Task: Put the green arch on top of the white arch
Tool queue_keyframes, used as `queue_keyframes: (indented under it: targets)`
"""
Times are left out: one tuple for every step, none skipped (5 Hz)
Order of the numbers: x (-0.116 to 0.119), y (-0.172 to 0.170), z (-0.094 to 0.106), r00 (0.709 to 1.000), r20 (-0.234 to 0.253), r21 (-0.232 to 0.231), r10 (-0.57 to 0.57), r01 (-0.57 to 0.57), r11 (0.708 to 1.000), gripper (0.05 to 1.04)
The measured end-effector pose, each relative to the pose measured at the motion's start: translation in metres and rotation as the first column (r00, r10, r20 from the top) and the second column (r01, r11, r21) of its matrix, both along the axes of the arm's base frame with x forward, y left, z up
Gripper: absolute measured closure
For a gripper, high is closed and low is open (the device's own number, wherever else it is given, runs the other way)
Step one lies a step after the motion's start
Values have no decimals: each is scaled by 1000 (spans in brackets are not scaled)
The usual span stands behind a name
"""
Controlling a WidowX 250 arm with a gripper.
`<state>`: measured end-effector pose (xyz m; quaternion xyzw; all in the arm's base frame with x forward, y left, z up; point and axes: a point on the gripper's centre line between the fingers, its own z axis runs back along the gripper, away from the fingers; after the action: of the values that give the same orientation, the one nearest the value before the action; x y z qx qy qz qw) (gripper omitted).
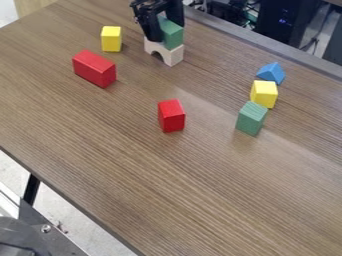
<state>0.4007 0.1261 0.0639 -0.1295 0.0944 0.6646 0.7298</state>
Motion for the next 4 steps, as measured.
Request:
queue_keyframes:
  targets:
    - [-1, 0, 0, 1000, -4, 0, 1, -1, 1000, 80]
    - [-1, -2, -1, 1000, -5, -12, 2, -3, 1000, 83]
    - [-3, -4, 1, 1000, -13, -29, 1, -2, 1000, 83]
    - [-7, -6, 24, 1000, 7, -29, -21, 21, 999, 83]
